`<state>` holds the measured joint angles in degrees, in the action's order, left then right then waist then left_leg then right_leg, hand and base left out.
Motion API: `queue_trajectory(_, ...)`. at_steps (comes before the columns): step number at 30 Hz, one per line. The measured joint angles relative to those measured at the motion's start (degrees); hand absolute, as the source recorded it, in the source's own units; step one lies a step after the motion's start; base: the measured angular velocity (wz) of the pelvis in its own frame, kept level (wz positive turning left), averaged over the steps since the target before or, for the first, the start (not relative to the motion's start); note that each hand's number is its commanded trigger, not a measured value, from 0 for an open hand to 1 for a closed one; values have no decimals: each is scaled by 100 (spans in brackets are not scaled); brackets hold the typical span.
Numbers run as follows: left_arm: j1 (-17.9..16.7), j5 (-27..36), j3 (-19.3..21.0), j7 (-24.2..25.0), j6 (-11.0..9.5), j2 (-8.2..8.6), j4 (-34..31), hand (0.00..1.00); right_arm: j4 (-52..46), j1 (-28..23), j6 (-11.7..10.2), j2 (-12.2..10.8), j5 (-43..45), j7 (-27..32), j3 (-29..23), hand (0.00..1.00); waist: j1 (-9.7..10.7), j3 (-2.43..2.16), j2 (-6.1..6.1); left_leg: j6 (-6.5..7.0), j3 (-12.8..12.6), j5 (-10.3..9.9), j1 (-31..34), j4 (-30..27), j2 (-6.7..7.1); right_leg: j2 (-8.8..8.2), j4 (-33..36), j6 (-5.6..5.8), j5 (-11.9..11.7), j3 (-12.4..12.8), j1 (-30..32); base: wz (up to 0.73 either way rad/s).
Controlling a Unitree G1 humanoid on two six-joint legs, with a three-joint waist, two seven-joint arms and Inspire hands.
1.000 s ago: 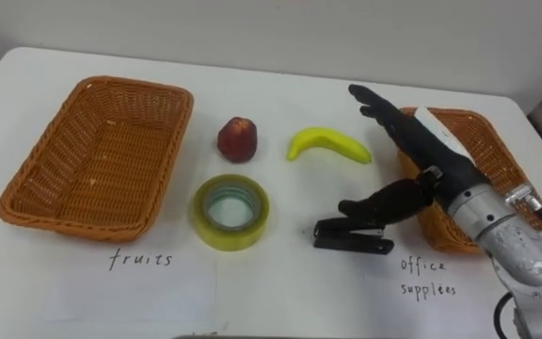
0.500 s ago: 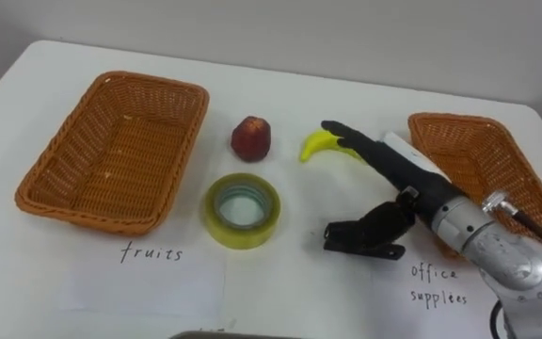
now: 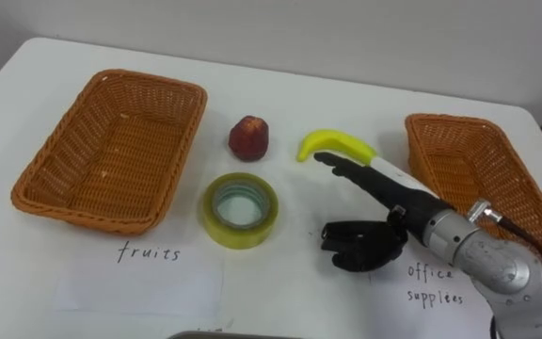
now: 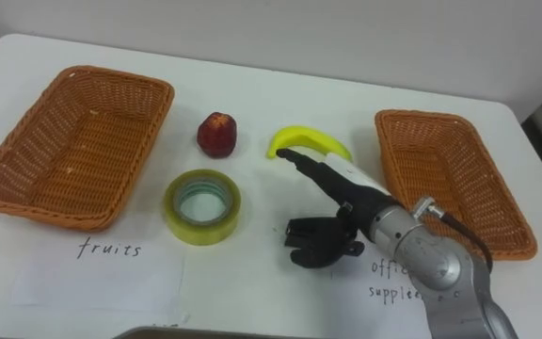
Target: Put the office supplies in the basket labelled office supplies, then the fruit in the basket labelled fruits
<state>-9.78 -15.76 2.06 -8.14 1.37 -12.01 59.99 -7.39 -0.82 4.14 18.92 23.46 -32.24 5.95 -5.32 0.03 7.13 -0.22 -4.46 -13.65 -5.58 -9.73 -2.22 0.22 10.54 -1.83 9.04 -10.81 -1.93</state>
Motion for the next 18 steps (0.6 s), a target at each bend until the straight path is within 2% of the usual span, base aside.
queue_trajectory(9, 4, 1, 0, 11, 0, -6, -28, 0, 0, -201, 169, 0, 304, -191, 0, 0, -126, 0, 18, 0, -2, 0, 0, 6, 0, 3, 1, 0, 0, -1, 0, 0)
queue_trajectory(18, -2, 1, 1, 15, 0, -6, -29, 0, 0, -199, 181, 0, 435, -310, -1, 0, -137, 18, 43, 0, 0, 0, -1, 6, 1, 2, 3, 0, 0, 1, 0, 0)
